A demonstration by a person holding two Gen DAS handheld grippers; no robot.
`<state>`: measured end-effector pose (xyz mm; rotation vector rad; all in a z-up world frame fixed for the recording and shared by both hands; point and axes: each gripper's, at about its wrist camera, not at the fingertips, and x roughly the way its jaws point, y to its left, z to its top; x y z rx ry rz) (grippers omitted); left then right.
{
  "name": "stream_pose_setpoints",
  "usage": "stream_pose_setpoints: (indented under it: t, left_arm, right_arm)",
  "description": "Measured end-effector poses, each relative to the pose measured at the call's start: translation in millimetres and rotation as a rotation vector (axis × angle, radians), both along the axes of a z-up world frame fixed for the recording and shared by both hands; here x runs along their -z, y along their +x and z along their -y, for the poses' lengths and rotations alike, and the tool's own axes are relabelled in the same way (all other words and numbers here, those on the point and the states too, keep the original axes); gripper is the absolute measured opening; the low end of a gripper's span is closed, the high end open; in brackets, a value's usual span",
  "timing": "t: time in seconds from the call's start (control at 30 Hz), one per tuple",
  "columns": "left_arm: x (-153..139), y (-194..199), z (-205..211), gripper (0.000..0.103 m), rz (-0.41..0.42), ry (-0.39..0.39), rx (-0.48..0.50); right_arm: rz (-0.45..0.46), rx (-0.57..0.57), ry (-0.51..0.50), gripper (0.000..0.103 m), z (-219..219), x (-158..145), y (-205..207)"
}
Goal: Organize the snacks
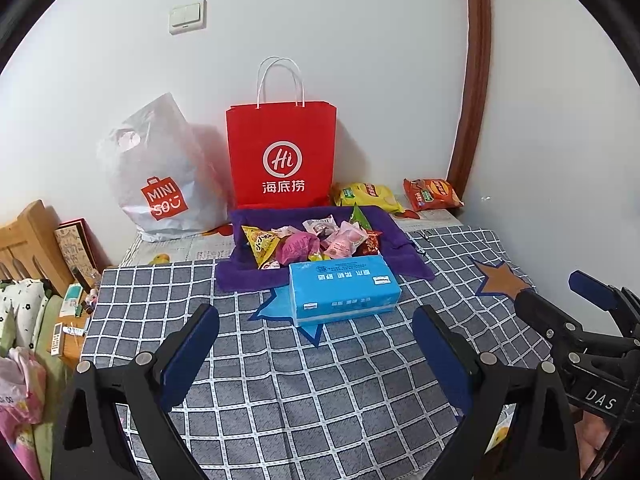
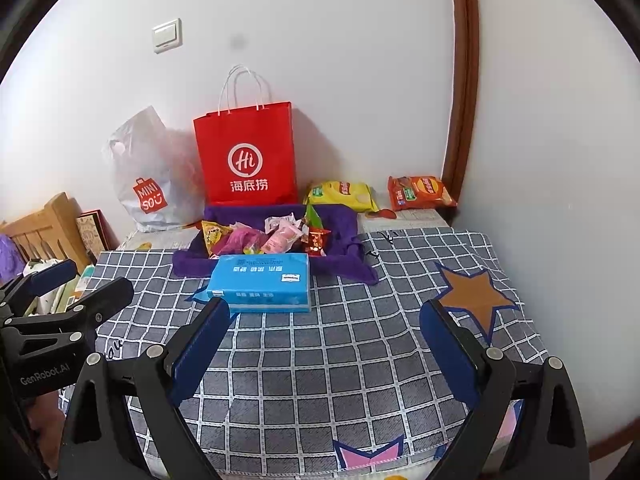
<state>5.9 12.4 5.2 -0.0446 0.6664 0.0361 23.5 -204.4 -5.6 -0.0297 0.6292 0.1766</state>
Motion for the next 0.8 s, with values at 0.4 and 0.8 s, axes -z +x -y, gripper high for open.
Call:
stream_pose_setpoints:
  t: [0.4,0.8]
  left_arm:
    - [-0.4,0.4,0.2,0.098,-0.001,-0.004,0.001]
    - [-0.5,-0.2,-0.1,0.098,0.004,0.004,-0.002]
  right_arm:
    - [0.004,-0.001,0.002,0.095,-1.0,0.7,0.2]
    - [0.008,-0.002,-0.001,0.095,-1.7,1.4,-0.5]
